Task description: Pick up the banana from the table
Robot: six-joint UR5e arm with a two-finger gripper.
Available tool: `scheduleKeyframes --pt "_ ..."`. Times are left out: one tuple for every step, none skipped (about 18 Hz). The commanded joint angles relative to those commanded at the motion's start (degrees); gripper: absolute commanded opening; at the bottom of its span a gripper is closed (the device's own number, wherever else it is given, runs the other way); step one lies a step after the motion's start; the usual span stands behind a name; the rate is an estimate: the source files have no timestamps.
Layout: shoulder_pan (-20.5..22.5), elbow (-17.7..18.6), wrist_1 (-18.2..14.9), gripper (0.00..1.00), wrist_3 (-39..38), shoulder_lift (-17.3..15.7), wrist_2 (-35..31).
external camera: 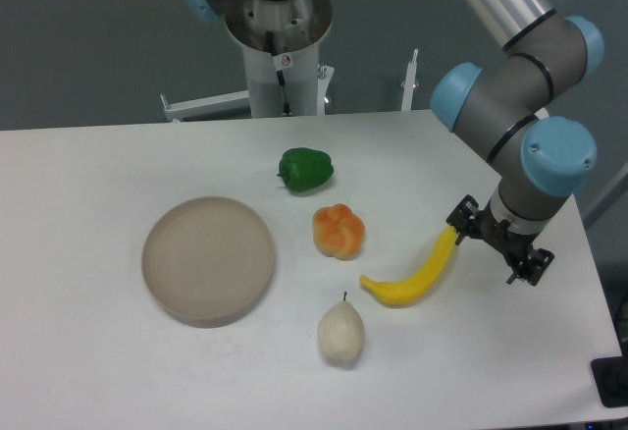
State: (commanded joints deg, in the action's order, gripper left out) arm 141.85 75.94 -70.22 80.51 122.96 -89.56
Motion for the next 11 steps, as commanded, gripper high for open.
scheduleKeyframes --pt "0.0 0.17 0.0 1.0 0.0 0.0 0.0" --pt "0.0 0.18 0.0 1.0 0.0 0.0 0.09" --pt "-0.09 0.18 0.09 1.0 0.0 0.0 0.09" --pt "-0.09 0.09 0.09 1.0 0.09 0.0 0.17" --pt "0.0 0.09 0.0 1.0 0.09 -0.09 0.09" --pt "0.0 0.09 0.0 1.0 0.0 -0.17 0.0" --pt "0.0 0.7 0.0 1.0 0.0 -0.35 0.0" --pt "-0.09 0.96 -0.09 1.0 0.0 -0.35 -0.17" --pt "-0.26 1.32 -0.61 1.0 -0.09 -0.35 -0.26" --pt "-0.7 2.54 -0.53 1.0 -0.61 -0.53 -0.53" --pt "-1.83 3.77 -0.09 1.0 -2.7 -1.05 -0.35"
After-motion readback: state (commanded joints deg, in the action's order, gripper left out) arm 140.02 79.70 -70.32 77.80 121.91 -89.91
